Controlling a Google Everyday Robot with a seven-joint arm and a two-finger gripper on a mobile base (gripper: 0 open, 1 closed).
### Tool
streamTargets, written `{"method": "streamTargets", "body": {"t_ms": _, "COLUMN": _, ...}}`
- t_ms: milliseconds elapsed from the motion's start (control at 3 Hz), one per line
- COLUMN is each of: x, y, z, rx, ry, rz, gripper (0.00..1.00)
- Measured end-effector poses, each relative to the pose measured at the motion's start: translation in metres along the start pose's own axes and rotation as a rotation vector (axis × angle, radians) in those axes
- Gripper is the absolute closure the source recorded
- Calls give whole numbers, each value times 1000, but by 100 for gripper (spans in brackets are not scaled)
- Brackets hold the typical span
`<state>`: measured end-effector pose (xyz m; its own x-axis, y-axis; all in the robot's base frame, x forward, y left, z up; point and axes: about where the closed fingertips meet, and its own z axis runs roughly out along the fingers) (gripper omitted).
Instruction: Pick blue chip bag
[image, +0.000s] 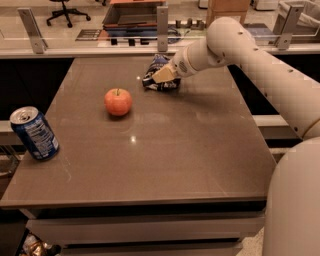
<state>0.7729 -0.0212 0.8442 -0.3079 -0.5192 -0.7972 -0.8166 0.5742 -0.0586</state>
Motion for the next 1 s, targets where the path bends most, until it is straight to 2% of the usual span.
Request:
{"method": "streamTargets", "body": {"t_ms": 667, "x": 0, "y": 0, "z": 0, "rx": 0, "ry": 0, "rz": 0, "gripper": 100}}
{"method": "streamTargets", "body": {"t_ms": 1000, "x": -28, "y": 2, "z": -14, "rx": -35, "ry": -43, "rz": -39, "gripper": 100}}
